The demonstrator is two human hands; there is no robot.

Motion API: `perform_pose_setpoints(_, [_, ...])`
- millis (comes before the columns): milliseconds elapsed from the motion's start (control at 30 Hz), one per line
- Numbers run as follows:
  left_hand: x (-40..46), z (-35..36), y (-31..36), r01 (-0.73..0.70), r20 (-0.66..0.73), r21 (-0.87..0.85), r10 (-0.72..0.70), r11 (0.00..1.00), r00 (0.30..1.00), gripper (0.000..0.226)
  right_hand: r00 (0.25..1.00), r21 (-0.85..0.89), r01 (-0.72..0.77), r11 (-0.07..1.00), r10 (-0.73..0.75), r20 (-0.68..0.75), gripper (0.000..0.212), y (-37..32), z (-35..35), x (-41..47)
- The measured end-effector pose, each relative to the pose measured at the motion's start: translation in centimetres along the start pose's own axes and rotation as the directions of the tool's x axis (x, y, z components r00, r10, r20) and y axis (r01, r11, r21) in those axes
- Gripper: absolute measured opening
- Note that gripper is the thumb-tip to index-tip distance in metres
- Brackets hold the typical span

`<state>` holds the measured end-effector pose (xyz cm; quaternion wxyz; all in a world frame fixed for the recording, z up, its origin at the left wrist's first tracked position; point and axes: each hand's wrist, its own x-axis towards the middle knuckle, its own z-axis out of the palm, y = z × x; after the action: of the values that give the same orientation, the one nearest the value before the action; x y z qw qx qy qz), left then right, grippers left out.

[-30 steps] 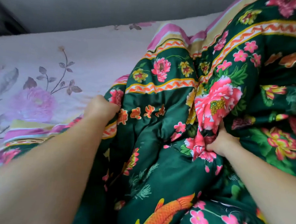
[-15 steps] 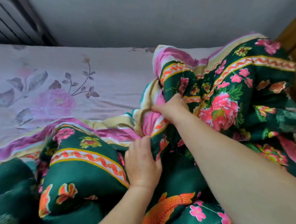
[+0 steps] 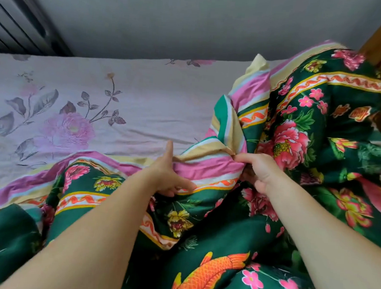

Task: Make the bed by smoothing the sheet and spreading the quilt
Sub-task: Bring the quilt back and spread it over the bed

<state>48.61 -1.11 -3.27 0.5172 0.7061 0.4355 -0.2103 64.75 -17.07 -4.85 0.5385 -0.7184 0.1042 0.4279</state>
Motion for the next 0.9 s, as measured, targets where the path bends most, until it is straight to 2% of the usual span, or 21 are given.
perform_pose_setpoints(33, [0.4, 0.0, 0.3, 0.038, 0.051, 0.079, -0.042, 0.996, 0.998, 0.127, 1.000, -0.018, -0.008, 1.000, 0.008, 0.024, 0.008, -0.2, -0.1, 0.1])
perform_pose_setpoints(67, [0.5, 0.2, 0.7, 0.050, 0.071, 0.166, -0.063, 0.985, 0.996, 0.111, 0.999, -0.053, -0.020, 0.998, 0.022, 0.042, 0.007, -0.7, -0.1, 0.1])
perform_pose_setpoints(100, [0.7, 0.5, 1.0, 0.037, 0.055, 0.228, -0.050, 0.973, 0.997, 0.084, 0.998, -0.108, -0.036, 0.994, 0.042, 0.055, 0.010, -1.3, -0.1, 0.4])
perform_pose_setpoints(133, [0.5, 0.9, 1.2, 0.025, 0.011, 0.254, -0.029, 0.967, 1.000, 0.057, 0.995, -0.164, -0.049, 0.985, 0.062, 0.075, 0.018, -2.1, 0.1, 0.6])
perform_pose_setpoints(167, [0.2, 1.4, 1.2, 0.015, -0.040, 0.246, -0.005, 0.969, 0.999, 0.042, 0.993, -0.214, -0.056, 0.975, 0.076, 0.088, 0.030, -2.8, 0.4, 1.0])
perform_pose_setpoints(233, [-0.5, 2.5, 0.6, -0.026, -0.150, 0.217, 0.060, 0.976, 0.987, 0.037, 0.994, -0.271, -0.078, 0.959, 0.096, 0.056, 0.059, -4.3, 1.7, 1.8])
perform_pose_setpoints(267, [-0.9, 3.0, 0.0, -0.049, -0.213, 0.206, 0.094, 0.977, 0.972, 0.037, 0.996, -0.302, -0.072, 0.951, 0.085, 0.030, 0.063, -4.7, 2.4, 2.2])
perform_pose_setpoints(333, [-1.5, 3.8, -0.9, -0.068, -0.370, 0.166, 0.127, 0.984, 0.920, 0.032, 1.000, -0.338, -0.012, 0.941, 0.007, -0.017, 0.045, -5.1, 3.7, 3.1])
perform_pose_setpoints(400, [-1.5, 4.1, -1.2, -0.044, -0.535, -0.014, 0.030, 0.999, 0.845, 0.028, 0.999, -0.276, -0.041, 0.960, 0.037, -0.023, 0.029, -5.2, 4.1, 3.3])
perform_pose_setpoints(433, [-1.0, 3.8, -0.8, -0.074, -0.593, -0.219, -0.072, 0.973, 0.802, 0.029, 0.997, -0.189, -0.075, 0.979, 0.074, -0.010, 0.030, -5.2, 3.9, 3.1])
perform_pose_setpoints(500, [0.1, 2.2, 0.7, -0.205, -0.600, -0.605, -0.271, 0.769, 0.753, 0.031, 0.992, 0.024, -0.118, 0.993, 0.117, 0.040, 0.033, -5.0, 3.0, 2.7])
perform_pose_setpoints(533, [0.5, 1.1, 1.9, -0.268, -0.593, -0.694, -0.320, 0.669, 0.739, 0.032, 0.990, 0.123, -0.127, 0.984, 0.119, 0.069, 0.033, -5.0, 2.7, 2.5])
perform_pose_setpoints(567, [1.1, -0.2, 3.1, -0.321, -0.605, -0.723, -0.335, 0.612, 0.723, 0.033, 0.990, 0.204, -0.120, 0.972, 0.103, 0.092, 0.032, -4.9, 2.5, 2.2])
perform_pose_setpoints(633, [1.3, -2.9, 6.1, -0.408, -0.683, -0.681, -0.324, 0.608, 0.655, 0.040, 0.993, 0.329, -0.068, 0.942, 0.034, 0.110, 0.032, -5.4, 2.8, 1.8])
perform_pose_setpoints(733, [0.4, -6.9, 9.9, -0.444, -0.806, -0.544, -0.296, 0.712, 0.513, 0.061, 0.990, 0.456, 0.028, 0.889, -0.088, 0.110, 0.043, -7.7, 4.8, 1.4])
perform_pose_setpoints(833, [0.3, -10.1, 11.2, -0.518, -0.933, -0.324, -0.175, 0.792, 0.316, 0.053, 0.979, 0.515, 0.107, 0.850, -0.180, 0.093, 0.048, -11.1, 7.0, 0.9])
perform_pose_setpoints(900, [0.5, -12.2, 12.2, -0.558, -0.970, -0.210, -0.097, 0.803, 0.224, 0.051, 0.967, 0.543, 0.156, 0.825, -0.239, 0.084, 0.042, -13.5, 8.3, 0.8])
